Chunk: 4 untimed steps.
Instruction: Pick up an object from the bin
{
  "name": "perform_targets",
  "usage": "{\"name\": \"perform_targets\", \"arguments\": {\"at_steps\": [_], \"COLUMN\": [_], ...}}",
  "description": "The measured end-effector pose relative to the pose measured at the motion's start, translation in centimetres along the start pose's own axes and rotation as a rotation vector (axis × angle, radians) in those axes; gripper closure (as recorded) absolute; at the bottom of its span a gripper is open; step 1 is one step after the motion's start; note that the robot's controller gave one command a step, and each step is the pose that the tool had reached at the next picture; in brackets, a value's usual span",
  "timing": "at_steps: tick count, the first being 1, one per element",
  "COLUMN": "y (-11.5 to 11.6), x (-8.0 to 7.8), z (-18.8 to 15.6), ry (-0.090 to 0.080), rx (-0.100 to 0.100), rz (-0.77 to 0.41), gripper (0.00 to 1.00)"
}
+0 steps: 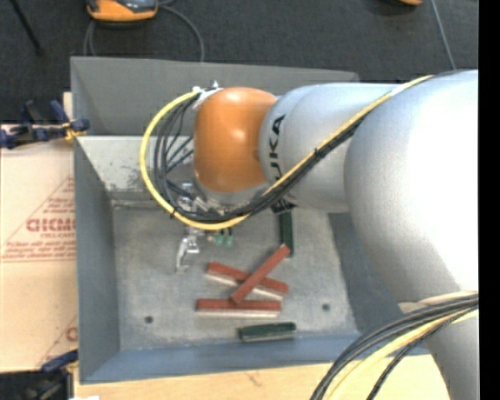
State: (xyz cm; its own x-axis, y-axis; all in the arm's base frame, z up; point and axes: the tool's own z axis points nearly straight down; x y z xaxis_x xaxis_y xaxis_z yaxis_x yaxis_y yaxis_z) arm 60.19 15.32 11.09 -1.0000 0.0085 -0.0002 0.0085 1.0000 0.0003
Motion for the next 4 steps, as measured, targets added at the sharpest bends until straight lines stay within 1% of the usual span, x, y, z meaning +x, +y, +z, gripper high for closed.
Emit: {"name": "perform_targets", "arguments": {"at_steps": [1, 2, 3, 4], "y": [-1.4, -4.9, -5.2, -5.1], "x": [1.1, 4.7, 8.8, 8.5], "z": [-0.3, -0.3, 3.2, 2.9], "ry": [0.0, -0.004, -0.005, -0.007], "rx": [0.0, 0.0, 0.0, -0.003], "rz": [0.177, 0.063, 0.06, 0.053], "gripper": [0.0, 0.0, 0.0, 1.0]}}
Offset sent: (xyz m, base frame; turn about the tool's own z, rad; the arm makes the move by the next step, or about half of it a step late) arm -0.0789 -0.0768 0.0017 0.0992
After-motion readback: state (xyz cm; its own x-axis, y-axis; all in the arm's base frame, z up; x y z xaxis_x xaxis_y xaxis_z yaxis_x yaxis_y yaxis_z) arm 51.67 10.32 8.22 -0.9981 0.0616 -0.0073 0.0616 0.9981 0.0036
